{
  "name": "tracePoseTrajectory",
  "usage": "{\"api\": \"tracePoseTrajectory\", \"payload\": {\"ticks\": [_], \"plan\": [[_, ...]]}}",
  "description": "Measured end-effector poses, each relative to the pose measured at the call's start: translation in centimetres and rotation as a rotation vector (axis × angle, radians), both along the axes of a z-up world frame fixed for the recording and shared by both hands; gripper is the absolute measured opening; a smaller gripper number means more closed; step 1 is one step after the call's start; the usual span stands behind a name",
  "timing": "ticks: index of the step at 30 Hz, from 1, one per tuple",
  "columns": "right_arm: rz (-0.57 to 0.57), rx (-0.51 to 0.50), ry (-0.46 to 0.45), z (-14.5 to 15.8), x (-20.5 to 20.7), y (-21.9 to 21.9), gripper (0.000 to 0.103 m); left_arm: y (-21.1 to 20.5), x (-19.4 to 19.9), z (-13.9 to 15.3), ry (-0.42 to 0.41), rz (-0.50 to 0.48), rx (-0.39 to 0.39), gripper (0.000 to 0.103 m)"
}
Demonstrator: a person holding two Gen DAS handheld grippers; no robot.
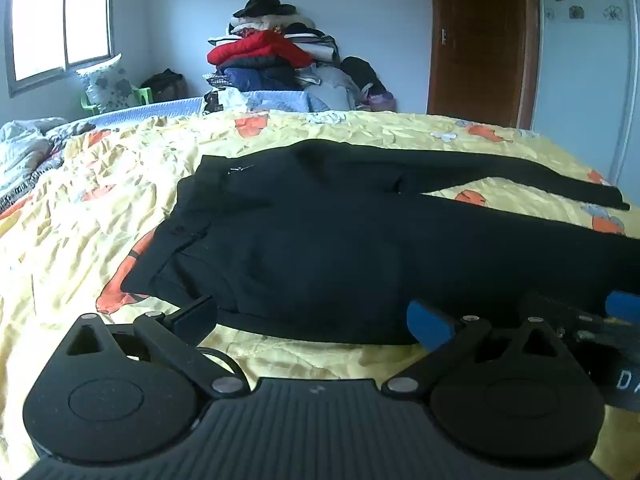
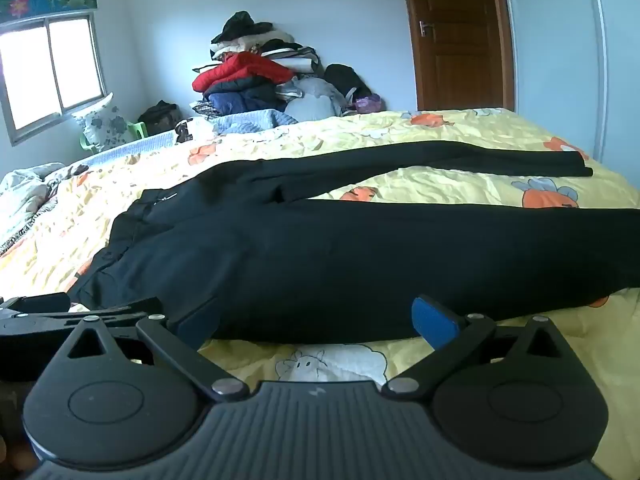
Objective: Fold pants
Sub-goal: 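Move both tools toward the black trousers lying on the bed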
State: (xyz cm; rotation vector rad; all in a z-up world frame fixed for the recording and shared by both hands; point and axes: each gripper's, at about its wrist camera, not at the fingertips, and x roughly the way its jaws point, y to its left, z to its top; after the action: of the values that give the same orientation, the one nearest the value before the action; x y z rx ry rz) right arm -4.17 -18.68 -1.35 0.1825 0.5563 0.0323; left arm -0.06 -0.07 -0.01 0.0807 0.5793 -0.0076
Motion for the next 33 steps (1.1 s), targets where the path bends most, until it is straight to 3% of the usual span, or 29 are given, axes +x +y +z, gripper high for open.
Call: {"api": "tracePoseTrajectory", "payload": {"ticks": [4, 8, 12, 17, 24, 30, 33], "plan": [[0.002, 0.002, 0.000, 0.1, 0.0, 0.1, 0.103, 0.2, 0.3, 0.4, -0.010, 0.019, -0.026, 0.102], [0.000, -0.001, -0.011, 0.3, 0.0, 0.2, 0.103, 1.3, 0.2, 1.3, -0.039, 0.043, -0.129, 0.102], [0.019, -0.007, -0.020, 0.5, 0.1, 0.9, 0.103, 1.7, 0.5, 1.5, -0.033, 0.001, -0.163, 0.102], [0.027, -0.011, -0.021, 0.4, -0.1, 0.5, 0.103, 2.1, 1.7, 0.7, 0.046, -0.005, -0.233, 0.100], [0.019, -0.007, -0.034, 0.7, -0.2, 0.3, 0.103, 1.5, 3.9, 1.4, -0.010, 0.103, -0.144, 0.101], [0.019, 0.003, -0.046, 1.0, -0.4, 0.1, 0.103, -0.3, 6.4, 1.2, 0.022, 0.154, -0.070, 0.101], [0.017, -0.003, -0.047, 1.0, -0.4, 0.0, 0.103, -0.3, 5.9, 2.2, 0.006, 0.158, -0.080, 0.101]]}}
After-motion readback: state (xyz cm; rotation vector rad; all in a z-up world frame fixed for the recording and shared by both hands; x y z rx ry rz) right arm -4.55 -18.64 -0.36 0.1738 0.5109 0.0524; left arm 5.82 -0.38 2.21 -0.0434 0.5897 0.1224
